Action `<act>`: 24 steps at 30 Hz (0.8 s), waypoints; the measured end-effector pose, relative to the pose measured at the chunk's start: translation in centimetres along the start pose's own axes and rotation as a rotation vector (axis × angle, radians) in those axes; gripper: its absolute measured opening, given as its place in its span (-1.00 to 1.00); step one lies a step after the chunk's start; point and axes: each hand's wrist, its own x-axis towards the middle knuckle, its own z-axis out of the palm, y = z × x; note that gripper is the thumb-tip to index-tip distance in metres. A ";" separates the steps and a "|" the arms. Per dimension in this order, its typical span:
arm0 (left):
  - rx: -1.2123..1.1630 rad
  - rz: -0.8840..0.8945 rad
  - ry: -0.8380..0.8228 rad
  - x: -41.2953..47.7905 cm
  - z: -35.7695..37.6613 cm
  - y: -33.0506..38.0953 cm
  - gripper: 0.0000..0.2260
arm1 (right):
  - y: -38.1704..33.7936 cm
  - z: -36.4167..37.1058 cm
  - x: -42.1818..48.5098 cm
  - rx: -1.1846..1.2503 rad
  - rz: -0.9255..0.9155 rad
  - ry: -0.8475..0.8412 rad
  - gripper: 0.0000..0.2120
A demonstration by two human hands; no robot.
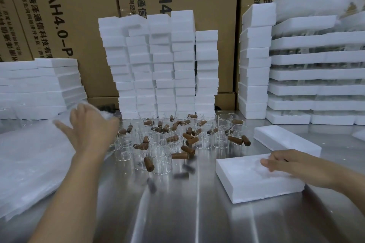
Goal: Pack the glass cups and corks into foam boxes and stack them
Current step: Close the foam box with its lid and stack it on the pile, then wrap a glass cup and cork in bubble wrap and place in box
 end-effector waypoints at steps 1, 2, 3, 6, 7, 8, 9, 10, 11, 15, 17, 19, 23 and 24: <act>-0.022 0.069 0.073 -0.4 -0.1 0.9 -0.75 | 0.6 -1.3 -0.8 0.079 0.043 -0.030 -0.14; -0.053 0.145 0.146 -0.9 -0.2 1.8 -0.79 | -0.8 -1.8 0.0 0.062 0.076 -0.003 -0.16; -0.101 0.229 0.215 -1.5 -0.1 2.7 -0.84 | -1.6 -2.1 -0.5 0.039 0.109 -0.029 -0.19; -0.226 0.406 0.286 -3.2 0.3 4.5 -0.81 | -1.1 -1.9 -0.4 0.040 0.110 0.033 -0.21; -0.216 0.420 0.259 -3.5 0.4 4.7 -0.74 | -1.1 -1.9 -0.7 0.027 0.125 0.026 -0.21; -0.160 0.413 0.226 -3.4 0.7 4.5 -0.71 | -1.5 -1.9 -0.8 0.036 0.122 0.033 -0.20; -0.067 0.385 0.184 -3.2 0.9 4.0 -0.71 | -1.5 -2.0 -0.8 0.038 0.127 0.024 -0.19; 0.043 0.330 0.118 -2.8 1.0 3.4 -0.72 | -1.3 -2.0 -0.7 0.041 0.118 0.043 -0.19; 0.126 0.259 0.027 -2.3 1.0 2.5 -0.74 | -1.1 -2.0 -0.5 0.043 0.116 0.049 -0.18; 0.275 0.012 -0.395 -0.6 1.4 -0.3 -0.70 | -0.9 -1.9 -0.5 0.041 0.099 0.049 -0.16; 0.333 -0.013 -0.466 -0.4 1.9 -0.9 -0.57 | -1.1 -1.9 -0.5 0.047 0.093 0.053 -0.11; 0.339 -0.008 -0.442 -0.5 2.2 -1.3 -0.50 | -1.2 -2.0 -0.5 0.050 0.088 0.062 -0.08; 0.304 -0.016 -0.313 -0.7 2.4 -1.6 -0.72 | -1.0 -1.9 -0.3 0.050 0.087 0.052 -0.23; 0.285 -0.019 -0.276 -0.6 2.4 -1.5 -0.77 | -0.9 -1.8 -0.2 0.052 0.087 0.054 -0.28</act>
